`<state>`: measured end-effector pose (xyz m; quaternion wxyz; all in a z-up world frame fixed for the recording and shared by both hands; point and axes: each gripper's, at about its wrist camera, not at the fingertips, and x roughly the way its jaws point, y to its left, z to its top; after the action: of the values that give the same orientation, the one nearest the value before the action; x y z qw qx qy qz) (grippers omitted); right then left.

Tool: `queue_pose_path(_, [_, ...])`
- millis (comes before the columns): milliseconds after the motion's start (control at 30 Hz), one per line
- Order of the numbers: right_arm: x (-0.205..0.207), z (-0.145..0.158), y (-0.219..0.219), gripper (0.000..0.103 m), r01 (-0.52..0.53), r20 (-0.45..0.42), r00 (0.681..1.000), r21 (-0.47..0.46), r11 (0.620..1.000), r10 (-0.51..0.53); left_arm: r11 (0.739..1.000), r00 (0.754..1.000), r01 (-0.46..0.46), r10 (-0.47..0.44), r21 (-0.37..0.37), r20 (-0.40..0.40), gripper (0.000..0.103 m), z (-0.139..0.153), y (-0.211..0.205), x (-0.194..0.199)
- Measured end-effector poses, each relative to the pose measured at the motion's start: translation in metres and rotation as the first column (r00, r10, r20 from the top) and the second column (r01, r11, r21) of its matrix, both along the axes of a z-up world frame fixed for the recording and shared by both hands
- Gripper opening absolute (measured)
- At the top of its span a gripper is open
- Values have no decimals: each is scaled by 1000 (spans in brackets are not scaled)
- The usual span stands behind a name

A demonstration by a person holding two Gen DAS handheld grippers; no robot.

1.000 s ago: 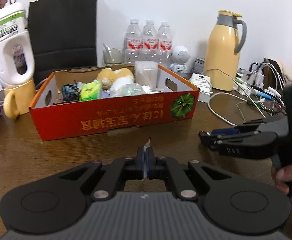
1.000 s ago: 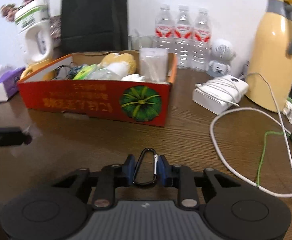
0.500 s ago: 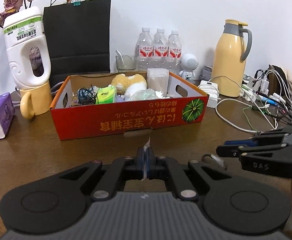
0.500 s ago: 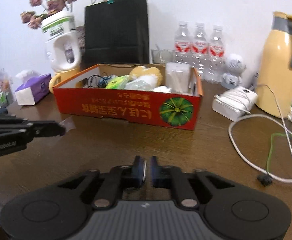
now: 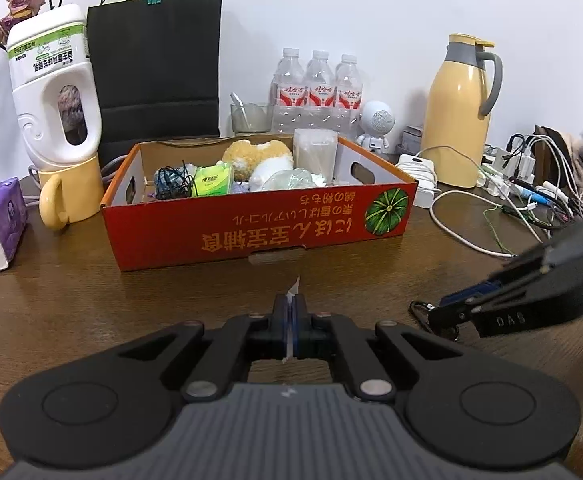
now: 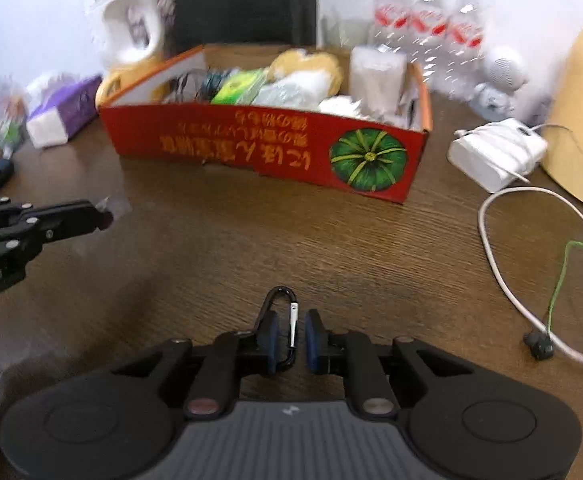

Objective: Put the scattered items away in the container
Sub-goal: 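Carry the tag and carabiner toward the box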

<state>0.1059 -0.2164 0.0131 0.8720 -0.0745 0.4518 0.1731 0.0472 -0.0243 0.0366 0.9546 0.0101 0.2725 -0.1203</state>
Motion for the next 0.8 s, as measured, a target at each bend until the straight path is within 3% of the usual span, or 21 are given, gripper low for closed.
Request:
queue_pose_path(167, [35,11,10,10,-151,-198,971,-92,984,131,1000,1000,8,-8,-25,14,3,4,0,-3])
queue_pose_path(367, [68,13,36,3,-243,-383,910,-179,953,160,999,999,15,-13,-45,37,3,13,0,-12])
queue_pose_path(467, [65,15,37,3,-225,-357,922,-179,958,150,999,998,8,-5,-47,66,3,21,5,-20])
queue_pose_path(633, [39,28,17,3,-118,-235,967,-88,989,94,999,997,-20,23,-33,78,3,27,13,-24])
queue_pose_path(700, [28,40,11,3,-88,-169,983,-59,994,76,999,995,-26,29,-33,94,3,30,13,-26])
queue_pose_path(800, [0,61,12,3,-33,19,999,-49,998,34,998,993,-45,50,-40,111,3,32,11,-27])
